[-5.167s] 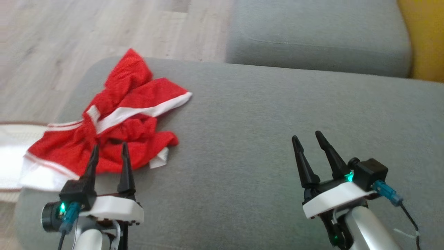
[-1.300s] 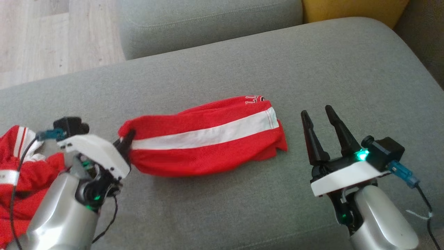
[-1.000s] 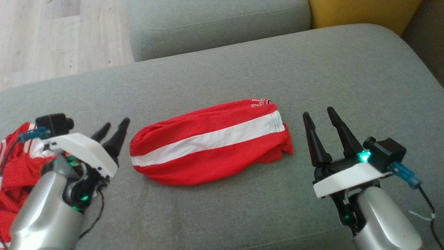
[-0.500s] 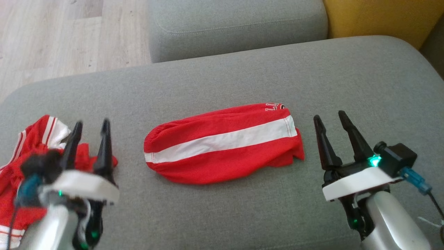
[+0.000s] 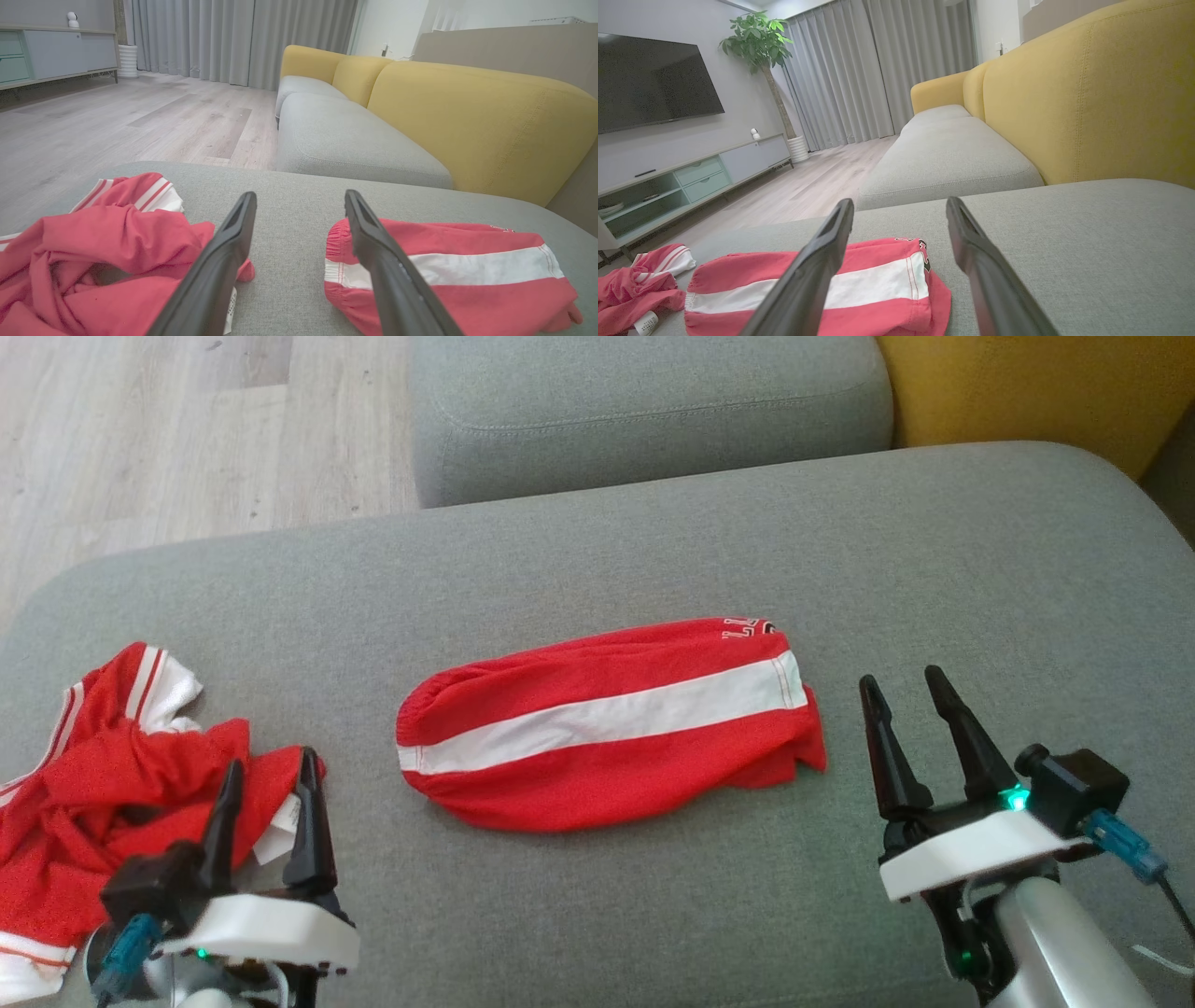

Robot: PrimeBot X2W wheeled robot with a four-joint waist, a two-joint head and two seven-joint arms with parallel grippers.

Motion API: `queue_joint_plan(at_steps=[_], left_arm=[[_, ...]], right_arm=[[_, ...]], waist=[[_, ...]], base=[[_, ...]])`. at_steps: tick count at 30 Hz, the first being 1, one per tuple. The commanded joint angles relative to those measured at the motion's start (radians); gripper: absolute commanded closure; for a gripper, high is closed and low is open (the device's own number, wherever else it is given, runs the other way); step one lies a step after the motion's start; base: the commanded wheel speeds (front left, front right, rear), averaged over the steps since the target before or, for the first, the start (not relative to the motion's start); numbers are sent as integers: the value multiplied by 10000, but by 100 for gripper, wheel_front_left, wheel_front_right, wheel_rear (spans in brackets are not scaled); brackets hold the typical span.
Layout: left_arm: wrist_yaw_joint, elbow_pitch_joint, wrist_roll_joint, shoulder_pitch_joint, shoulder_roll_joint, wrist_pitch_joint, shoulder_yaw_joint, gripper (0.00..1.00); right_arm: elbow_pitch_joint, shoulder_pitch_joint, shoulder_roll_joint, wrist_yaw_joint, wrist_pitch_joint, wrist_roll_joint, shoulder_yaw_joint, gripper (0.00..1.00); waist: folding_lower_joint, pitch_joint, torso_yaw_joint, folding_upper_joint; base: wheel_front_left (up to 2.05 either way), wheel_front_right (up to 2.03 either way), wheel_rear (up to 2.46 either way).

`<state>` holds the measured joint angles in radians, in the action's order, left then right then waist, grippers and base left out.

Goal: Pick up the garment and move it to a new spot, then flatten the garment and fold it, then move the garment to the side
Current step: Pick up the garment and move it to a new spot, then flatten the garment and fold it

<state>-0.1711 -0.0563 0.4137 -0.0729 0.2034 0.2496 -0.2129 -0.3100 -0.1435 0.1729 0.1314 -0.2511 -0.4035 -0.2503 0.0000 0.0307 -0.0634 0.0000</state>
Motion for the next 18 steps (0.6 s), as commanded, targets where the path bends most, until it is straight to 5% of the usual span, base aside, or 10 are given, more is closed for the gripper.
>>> queue_joint_plan(at_steps=[1,18], left_arm=[[80,255,-106,635,51,120,448,0],[836,-584,-384,1196,-67,-354,753,0]], right_arm=[[256,-332,81,-7,-107,-15,-168,0],[-438,-754,225,-7,457,-271,-521,0]], waist=[[0,5,7,0],[0,-127,-94,0]], base=[[0,0,0],[0,0,0]])
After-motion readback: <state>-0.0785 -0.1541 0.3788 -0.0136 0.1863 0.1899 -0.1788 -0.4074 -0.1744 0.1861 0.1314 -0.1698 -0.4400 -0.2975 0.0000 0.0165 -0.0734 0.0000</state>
